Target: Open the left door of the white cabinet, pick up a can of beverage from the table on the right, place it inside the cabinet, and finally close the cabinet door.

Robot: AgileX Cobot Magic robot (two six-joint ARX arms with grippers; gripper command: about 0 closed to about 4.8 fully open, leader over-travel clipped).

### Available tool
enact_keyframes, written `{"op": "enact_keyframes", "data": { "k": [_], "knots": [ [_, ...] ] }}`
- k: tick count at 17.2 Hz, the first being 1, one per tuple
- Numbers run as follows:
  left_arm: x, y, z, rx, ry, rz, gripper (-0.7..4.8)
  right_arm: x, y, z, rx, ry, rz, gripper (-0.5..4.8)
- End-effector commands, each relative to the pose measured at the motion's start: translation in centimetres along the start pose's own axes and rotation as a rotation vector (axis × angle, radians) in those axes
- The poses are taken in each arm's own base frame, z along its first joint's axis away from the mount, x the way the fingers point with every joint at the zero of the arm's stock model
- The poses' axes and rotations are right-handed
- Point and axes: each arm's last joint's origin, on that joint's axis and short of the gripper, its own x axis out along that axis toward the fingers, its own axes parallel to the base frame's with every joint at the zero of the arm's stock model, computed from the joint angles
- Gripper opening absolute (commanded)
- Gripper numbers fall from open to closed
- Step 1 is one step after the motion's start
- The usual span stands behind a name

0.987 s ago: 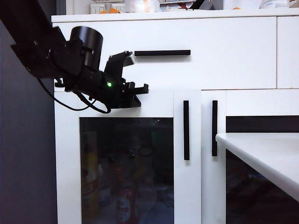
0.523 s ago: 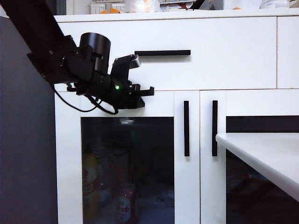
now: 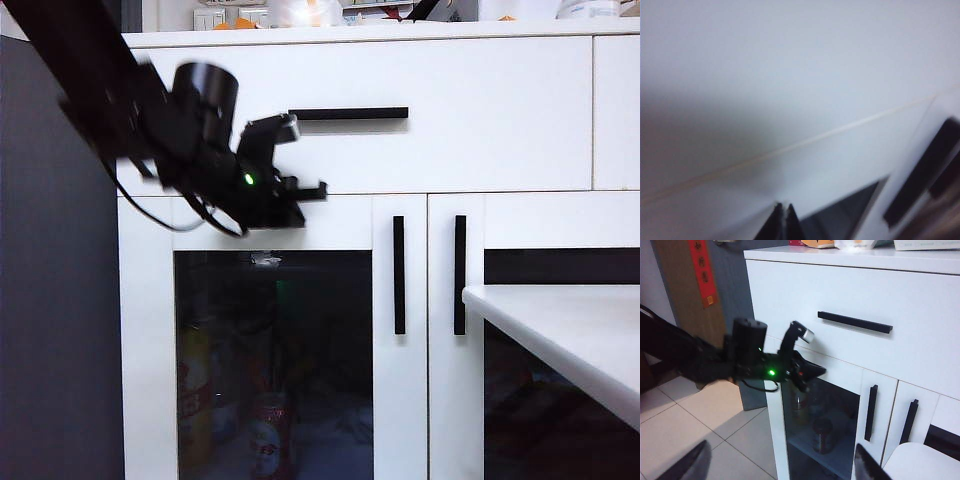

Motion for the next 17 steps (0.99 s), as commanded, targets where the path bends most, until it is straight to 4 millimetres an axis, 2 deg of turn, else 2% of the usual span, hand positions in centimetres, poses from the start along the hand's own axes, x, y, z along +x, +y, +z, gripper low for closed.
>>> {"op": "enact_keyframes", "data": {
  "k": [1,3,5,6,7,8,10,11,12,13,17],
  "knots": [
    [-3.0,-0.1,3.3,-0.008,0.087,-0.003,-0.06,-0.7,-0.1,0.7,0.004,-0.068,-0.045,3.64],
    [-5.2,-0.1,5.7,-0.008,0.083,-0.005,-0.06,-1.0,-0.2,0.8,0.004,-0.086,-0.070,3.64],
    [-8.2,-0.3,8.6,-0.006,0.062,-0.006,-0.06,-1.6,-0.1,0.9,0.005,-0.110,-0.065,3.64],
    [-11.4,-0.5,10.9,-0.004,0.047,-0.006,-0.06,-2.3,-0.1,1.1,0.005,-0.144,-0.065,3.64],
    [-13.7,-0.6,12.3,0.000,0.039,-0.002,-0.06,-3.0,-0.1,1.3,0.001,-0.173,-0.066,3.64],
    [-15.1,-0.7,13.0,0.001,0.034,0.001,-0.06,-3.6,-0.1,1.4,-0.003,-0.185,-0.066,3.63],
    [-19.4,-1.1,14.9,0.002,0.018,0.002,-0.06,-5.2,0.0,1.9,-0.021,-0.175,-0.067,3.63],
    [-22.4,-1.4,15.7,0.002,0.018,0.001,-0.06,-6.3,0.0,2.3,-0.022,-0.141,-0.068,3.64],
    [-24.5,-1.6,16.0,-0.002,0.024,0.001,-0.06,-7.0,0.1,2.8,-0.023,-0.128,-0.066,3.64],
    [-25.8,-1.7,16.1,-0.004,0.032,0.001,-0.06,-7.4,0.1,3.2,-0.024,-0.133,-0.065,3.64],
    [-34.4,-2.7,15.5,-0.016,0.013,0.003,-0.05,-9.9,0.2,4.8,-0.024,-0.126,-0.064,3.64]
  ]
}}
